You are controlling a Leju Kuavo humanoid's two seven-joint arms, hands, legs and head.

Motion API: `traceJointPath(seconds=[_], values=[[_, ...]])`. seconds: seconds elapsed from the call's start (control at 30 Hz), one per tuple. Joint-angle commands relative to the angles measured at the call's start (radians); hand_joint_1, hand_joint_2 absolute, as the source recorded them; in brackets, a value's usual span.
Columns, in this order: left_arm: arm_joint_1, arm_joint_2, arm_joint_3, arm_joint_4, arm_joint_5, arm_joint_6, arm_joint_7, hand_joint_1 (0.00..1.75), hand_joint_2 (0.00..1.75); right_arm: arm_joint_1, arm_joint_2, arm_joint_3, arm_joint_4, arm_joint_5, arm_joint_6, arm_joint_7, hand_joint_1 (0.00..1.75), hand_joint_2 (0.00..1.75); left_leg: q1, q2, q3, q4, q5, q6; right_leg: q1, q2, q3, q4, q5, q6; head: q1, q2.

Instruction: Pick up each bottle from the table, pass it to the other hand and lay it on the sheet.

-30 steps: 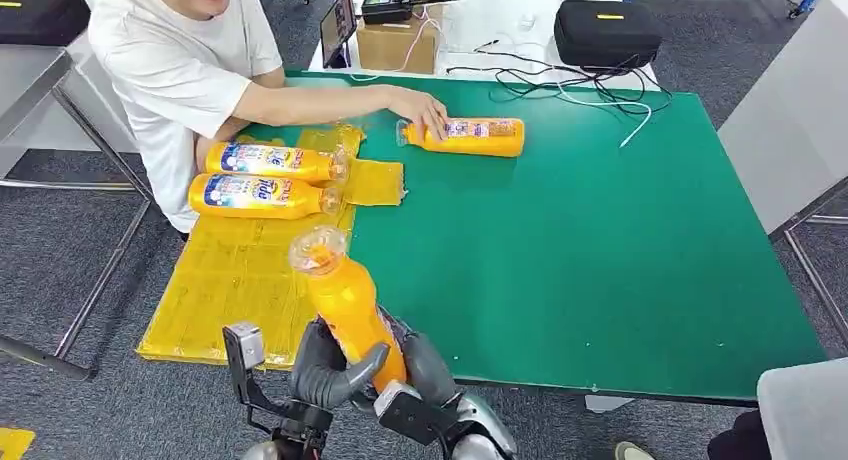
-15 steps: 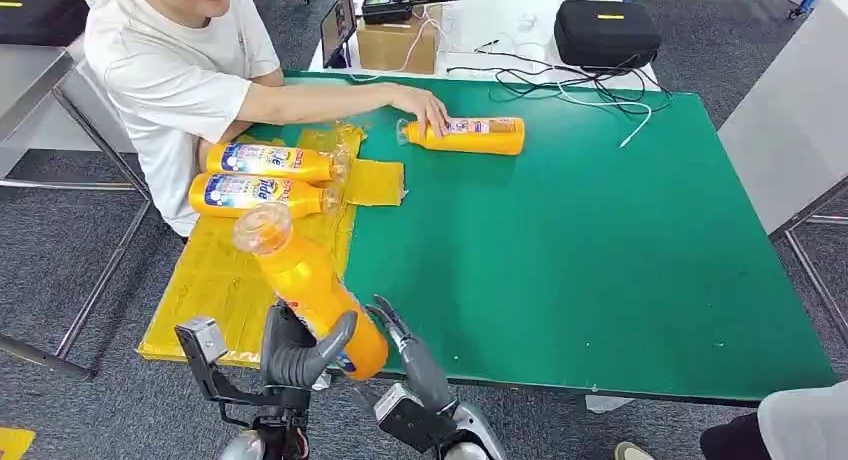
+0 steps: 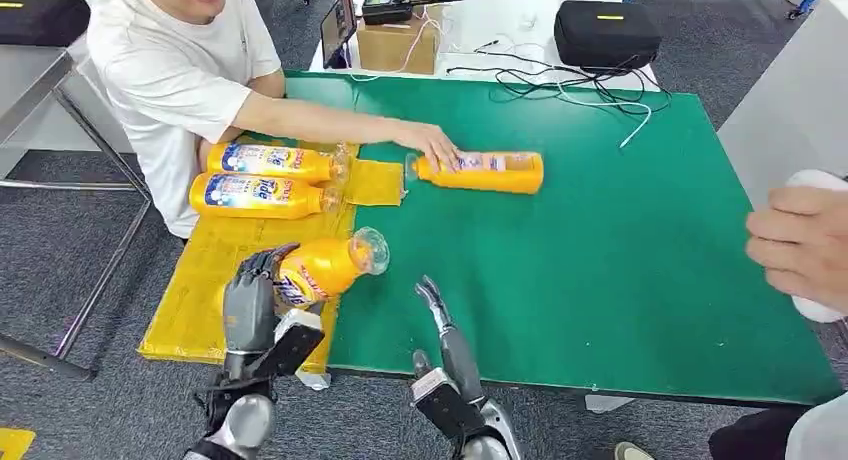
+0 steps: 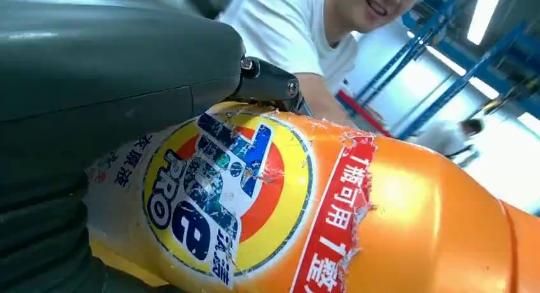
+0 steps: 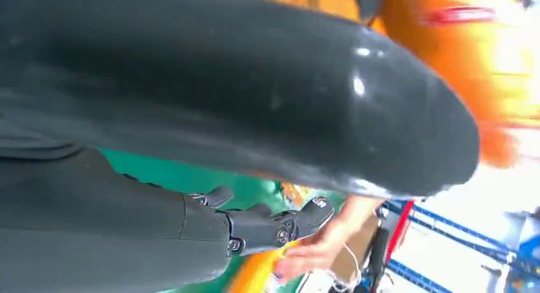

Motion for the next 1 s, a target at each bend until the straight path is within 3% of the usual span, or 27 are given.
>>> traceJointPath(seconds=[0.03, 0.23, 0.5, 0.53, 0.57, 0.6, 0.93, 0.97, 1.0], values=[[-0.18, 0.07, 0.08, 0.395, -0.216, -0.035, 0.109, 1.75, 1.75, 0.015, 0.013, -0.098, -0.017, -0.029, 0.047, 0.012, 0.0, 0.0, 0.001, 0.0, 0.002, -0.001, 0.0, -0.001, 0.001, 0.0, 0.002, -0.001, 0.0, -0.002, 0.0, 0.0], [-0.285, 0.118, 0.046, 0.597, -0.309, -0.124, 0.184, 1.75, 1.75, 0.025, 0.018, -0.085, -0.042, -0.035, 0.103, 0.017, 0.0, 0.0, 0.002, -0.001, 0.003, -0.001, 0.0, -0.003, 0.002, -0.002, 0.003, -0.001, -0.001, -0.003, 0.0, 0.0], [-0.301, 0.12, 0.049, 0.639, -0.303, -0.171, 0.186, 1.75, 1.75, 0.033, 0.012, -0.091, -0.043, -0.043, 0.108, 0.023, 0.0, 0.0, 0.002, 0.001, 0.004, 0.0, -0.001, -0.002, 0.002, 0.001, 0.004, -0.001, 0.0, -0.002, 0.001, 0.0], [-0.302, 0.119, 0.048, 0.641, -0.302, -0.183, 0.187, 1.54, 1.75, 0.034, 0.01, -0.093, -0.04, -0.044, 0.109, 0.023, 0.0, 0.0, 0.001, 0.001, 0.003, -0.001, 0.0, -0.001, 0.001, 0.001, 0.004, 0.0, 0.0, -0.002, 0.0, 0.0], [-0.302, 0.122, 0.041, 0.643, -0.3, -0.21, 0.18, 0.31, 1.75, 0.037, 0.004, -0.092, -0.04, -0.04, 0.111, 0.022, 0.0, 0.0, 0.002, 0.002, 0.005, 0.0, -0.001, -0.002, 0.002, 0.001, 0.005, -0.001, 0.0, -0.003, 0.0, 0.0], [-0.305, 0.127, 0.039, 0.655, -0.299, -0.231, 0.184, 0.19, 1.75, 0.04, 0.002, -0.094, -0.044, -0.04, 0.112, 0.022, 0.0, 0.0, 0.001, 0.001, 0.005, -0.001, 0.0, -0.002, 0.001, 0.001, 0.005, 0.0, 0.0, -0.002, 0.0, 0.0], [-0.316, 0.137, 0.043, 0.681, -0.294, -0.246, 0.186, 0.17, 1.75, 0.044, 0.002, -0.102, -0.059, -0.04, 0.116, 0.022, 0.0, 0.0, 0.002, 0.0, 0.008, -0.001, 0.001, -0.002, 0.001, 0.001, 0.008, -0.001, 0.001, -0.003, 0.0, 0.0], [-0.323, 0.145, 0.057, 0.708, -0.246, -0.345, 0.169, 0.0, 1.75, 0.045, 0.005, -0.113, -0.061, -0.045, 0.119, 0.022, 0.0, 0.0, 0.001, 0.0, 0.009, -0.001, 0.0, -0.002, 0.001, 0.001, 0.008, 0.0, 0.0, -0.002, 0.0, 0.0], [-0.319, 0.142, 0.067, 0.702, -0.218, -0.376, 0.162, 0.0, 1.75, 0.046, 0.005, -0.116, -0.061, -0.047, 0.12, 0.022, 0.0, 0.0, 0.001, 0.001, 0.009, -0.001, 0.0, -0.002, 0.001, 0.001, 0.009, 0.0, 0.0, -0.002, 0.0, 0.0]])
